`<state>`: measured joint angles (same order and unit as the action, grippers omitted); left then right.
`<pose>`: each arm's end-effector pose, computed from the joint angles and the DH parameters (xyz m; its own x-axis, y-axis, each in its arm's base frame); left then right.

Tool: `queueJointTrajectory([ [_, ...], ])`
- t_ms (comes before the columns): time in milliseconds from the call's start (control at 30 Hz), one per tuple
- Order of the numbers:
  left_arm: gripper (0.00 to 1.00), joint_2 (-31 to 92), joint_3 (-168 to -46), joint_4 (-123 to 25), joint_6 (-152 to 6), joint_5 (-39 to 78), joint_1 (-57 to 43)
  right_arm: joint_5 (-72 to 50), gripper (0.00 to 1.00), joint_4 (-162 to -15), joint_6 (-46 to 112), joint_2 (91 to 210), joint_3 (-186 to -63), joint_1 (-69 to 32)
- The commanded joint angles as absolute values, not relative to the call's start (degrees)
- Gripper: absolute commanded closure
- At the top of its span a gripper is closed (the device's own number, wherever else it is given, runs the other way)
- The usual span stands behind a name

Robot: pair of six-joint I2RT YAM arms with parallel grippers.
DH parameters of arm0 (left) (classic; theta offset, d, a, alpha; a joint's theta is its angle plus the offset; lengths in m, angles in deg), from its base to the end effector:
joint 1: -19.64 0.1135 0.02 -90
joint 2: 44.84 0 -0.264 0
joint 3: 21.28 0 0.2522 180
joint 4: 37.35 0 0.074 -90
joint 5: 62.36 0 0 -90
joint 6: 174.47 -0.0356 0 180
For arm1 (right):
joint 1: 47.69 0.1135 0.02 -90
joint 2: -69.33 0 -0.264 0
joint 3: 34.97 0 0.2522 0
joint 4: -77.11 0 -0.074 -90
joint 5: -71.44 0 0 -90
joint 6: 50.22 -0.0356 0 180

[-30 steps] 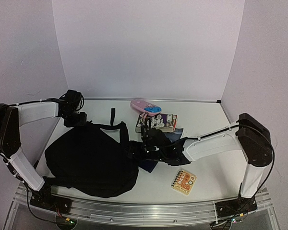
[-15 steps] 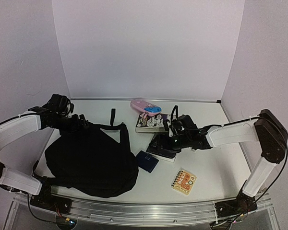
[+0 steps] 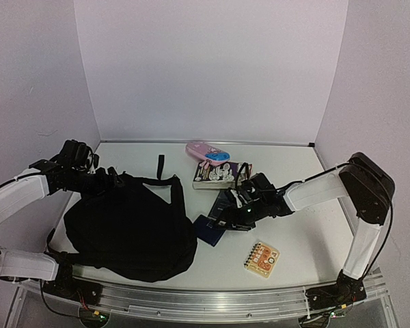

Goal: Pack the student bag
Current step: Pick up the book from the center of the board.

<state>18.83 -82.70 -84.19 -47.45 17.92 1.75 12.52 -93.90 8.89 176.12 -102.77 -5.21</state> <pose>0.2136 -0.0753 0.2578 -0.8199 -0.3589 -0.4460 -0.1073 0.8616 -0.4962 0.2547 0.2582 0.1299 -0.8980 -0.2261 -0.3775 -0.4338 0.5994 0.6728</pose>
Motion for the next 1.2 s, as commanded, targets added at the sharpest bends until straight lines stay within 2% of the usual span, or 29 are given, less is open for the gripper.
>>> queueJointTrajectory([
  [0, 0.08, 16.9, -81.6, -84.5, -46.1, 16.5, 1.9, 10.8, 0.41, -92.4, 10.0, 178.7, -102.6, -5.6],
  [100, 0.08, 16.4, -81.1, -84.1, -45.9, 16.0, 1.9, 10.9, 0.43, -92.8, 10.0, 179.8, -102.8, -5.5],
  [233, 0.08, 16.3, -80.8, -84.0, -45.6, 15.5, 1.9, 11.9, 0.54, -93.6, 9.8, 181.0, -103.3, -5.5],
  [467, 0.08, 15.7, -81.3, -84.6, -45.8, 16.2, 1.9, 13.1, 0.93, -95.1, 8.0, 179.4, -103.1, -5.4],
  [533, 0.08, 14.9, -81.7, -84.5, -46.5, 16.4, 1.9, 12.5, 1.0, -95.3, 7.1, 177.6, -102.7, -5.5],
  [700, 0.08, 13.2, -82.9, -80.3, -46.7, 11.8, 0.9, 6.9, 1.0, -95.2, 3.2, 167.0, -100.7, -5.5],
  [867, 0.07, 14.9, -86.6, -75.0, -46.0, 11.6, -6.6, 4.1, 1.0, -95.2, 0.4, 155.0, -99.3, -5.4],
  [967, 0.07, 16.6, -88.9, -69.8, -46.1, 9.4, -11.7, 5.2, 1.0, -95.7, -1.1, 150.6, -99.9, -4.4],
  [1167, 0.04, 17.4, -90.3, -58.5, -45.1, -1.9, -15.1, 5.3, 1.0, -102.7, -6.3, 146.8, -101.6, 1.3],
])
